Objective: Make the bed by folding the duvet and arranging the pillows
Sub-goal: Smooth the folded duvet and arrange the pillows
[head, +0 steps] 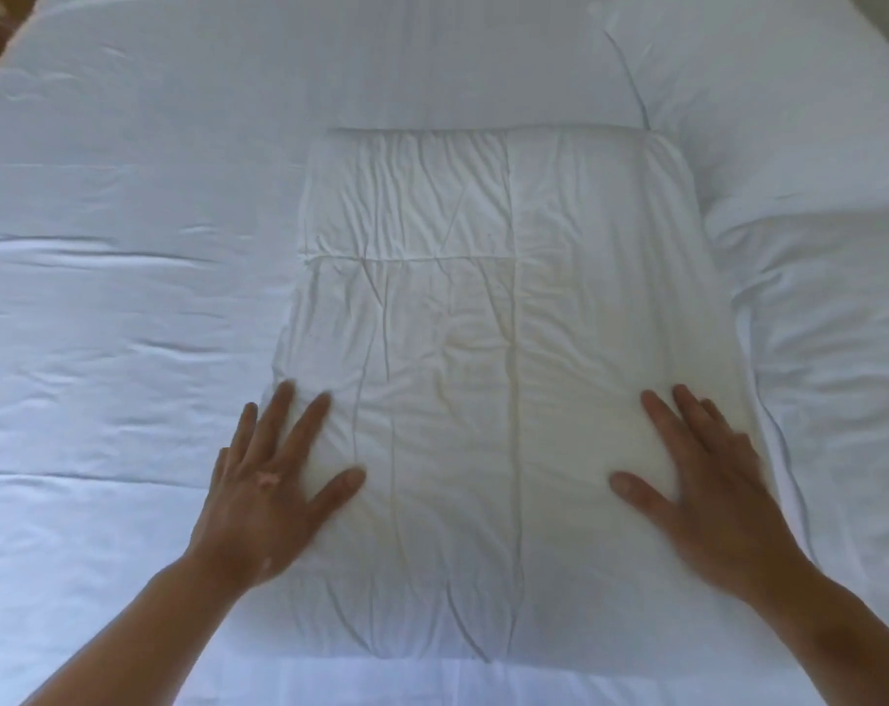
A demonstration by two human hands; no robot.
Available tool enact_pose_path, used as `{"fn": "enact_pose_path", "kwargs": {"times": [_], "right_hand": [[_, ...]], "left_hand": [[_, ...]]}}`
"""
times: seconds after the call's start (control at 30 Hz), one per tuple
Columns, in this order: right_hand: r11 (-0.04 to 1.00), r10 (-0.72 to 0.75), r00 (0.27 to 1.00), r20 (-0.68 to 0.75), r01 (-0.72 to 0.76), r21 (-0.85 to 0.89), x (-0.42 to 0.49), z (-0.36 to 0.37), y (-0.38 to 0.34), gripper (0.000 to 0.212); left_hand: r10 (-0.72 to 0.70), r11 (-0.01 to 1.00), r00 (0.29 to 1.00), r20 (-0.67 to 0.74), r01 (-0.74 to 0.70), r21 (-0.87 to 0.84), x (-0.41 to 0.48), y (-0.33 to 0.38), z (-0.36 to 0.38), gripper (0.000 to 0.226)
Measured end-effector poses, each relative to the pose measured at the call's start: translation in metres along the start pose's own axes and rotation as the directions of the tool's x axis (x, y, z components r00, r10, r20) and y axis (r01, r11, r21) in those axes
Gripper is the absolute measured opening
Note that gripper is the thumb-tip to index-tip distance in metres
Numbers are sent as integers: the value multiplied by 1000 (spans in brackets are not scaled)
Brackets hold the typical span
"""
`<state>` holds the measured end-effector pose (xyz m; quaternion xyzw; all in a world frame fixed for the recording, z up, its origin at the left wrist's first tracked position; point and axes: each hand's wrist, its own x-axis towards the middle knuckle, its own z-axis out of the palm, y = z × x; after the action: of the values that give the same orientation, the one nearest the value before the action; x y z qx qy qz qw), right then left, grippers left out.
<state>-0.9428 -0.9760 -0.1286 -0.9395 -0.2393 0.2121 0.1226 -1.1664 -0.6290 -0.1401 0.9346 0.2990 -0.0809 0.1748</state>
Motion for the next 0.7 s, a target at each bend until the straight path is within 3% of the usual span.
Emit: {"fn": "enact_pose_path", "kwargs": {"times": [0.33,0.53,0.7], "right_hand": [[997,37,999,-22,-35,76,-7,8,-4,100],[991,99,993,63,-104,81,-27,-11,-19,87],[955,198,959,202,-235,180,-59,-62,1,82]], "left_hand": [[-41,998,998,38,43,-52,-5,12,6,95],[-225,974,962,157,227,7,-16,66,-12,84],[-70,994,953,296,93,-63,-36,169,-25,82]]}}
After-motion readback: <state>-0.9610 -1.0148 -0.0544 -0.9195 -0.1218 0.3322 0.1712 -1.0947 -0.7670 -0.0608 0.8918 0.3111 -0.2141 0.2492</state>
